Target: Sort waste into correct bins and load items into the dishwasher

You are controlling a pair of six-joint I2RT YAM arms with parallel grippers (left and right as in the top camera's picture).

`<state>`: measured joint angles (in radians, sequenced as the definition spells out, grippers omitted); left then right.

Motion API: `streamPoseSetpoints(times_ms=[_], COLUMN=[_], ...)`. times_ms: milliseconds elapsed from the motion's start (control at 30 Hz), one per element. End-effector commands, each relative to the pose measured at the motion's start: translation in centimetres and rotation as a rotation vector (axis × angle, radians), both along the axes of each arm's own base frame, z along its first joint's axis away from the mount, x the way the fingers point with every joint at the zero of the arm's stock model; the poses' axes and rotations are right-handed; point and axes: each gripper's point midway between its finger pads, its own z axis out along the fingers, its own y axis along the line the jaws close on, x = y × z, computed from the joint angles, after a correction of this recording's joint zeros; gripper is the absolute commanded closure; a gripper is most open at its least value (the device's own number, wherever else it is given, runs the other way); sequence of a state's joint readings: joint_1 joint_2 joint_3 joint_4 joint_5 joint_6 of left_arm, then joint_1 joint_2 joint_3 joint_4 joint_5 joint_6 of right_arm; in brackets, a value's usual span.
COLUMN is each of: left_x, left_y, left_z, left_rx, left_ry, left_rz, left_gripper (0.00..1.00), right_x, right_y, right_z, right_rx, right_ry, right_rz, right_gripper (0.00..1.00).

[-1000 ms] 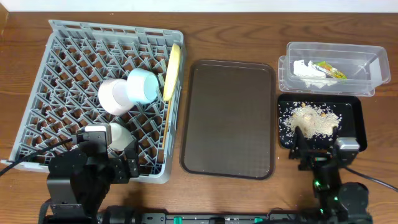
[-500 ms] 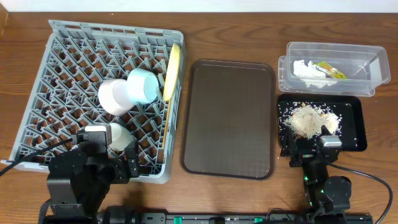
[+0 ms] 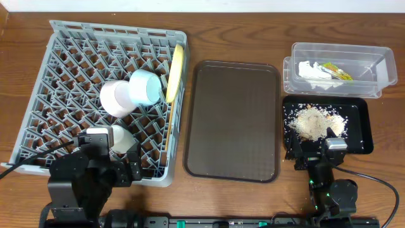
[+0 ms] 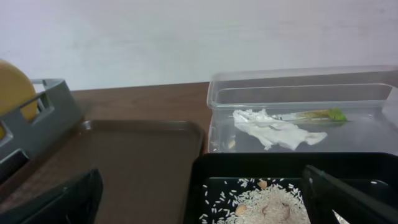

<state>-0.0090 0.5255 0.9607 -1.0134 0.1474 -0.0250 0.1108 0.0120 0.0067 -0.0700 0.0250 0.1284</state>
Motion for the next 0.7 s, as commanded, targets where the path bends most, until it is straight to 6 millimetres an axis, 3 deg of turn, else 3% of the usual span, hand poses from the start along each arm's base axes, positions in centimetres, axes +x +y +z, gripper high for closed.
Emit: streamPoseSetpoints(times_ms=[0,467,533,667], left_x=[0.0,-0.6,-0.4,0.6], left_y=[-0.1,0.4,0.4,0.2], left_z=[0.0,-0.2,-0.8,-4.3], left_rx=[0.010,0.031,0.029,0.004], left_ry=[-0.006,-0.034,-0.074,-0.146], left_rz=[-0.013,0.009,0.009,0.015], left_gripper=[0.06,0.06,0.06,0.06], right_x=[-0.1,-0.1,-0.1,-0.1], right_y=[0.3,0.3,0.3,0.3], right_z=[0.0,0.0,0.0,0.0], right_rx=[-0.010,-0.010,-0.010,-0.010], right_ry=[-0.002,-0.001,-0.001,-0.001], right_rz=[0.015,0.015,0.015,0.015], right_gripper=[0.01,0.01,0.01,0.01])
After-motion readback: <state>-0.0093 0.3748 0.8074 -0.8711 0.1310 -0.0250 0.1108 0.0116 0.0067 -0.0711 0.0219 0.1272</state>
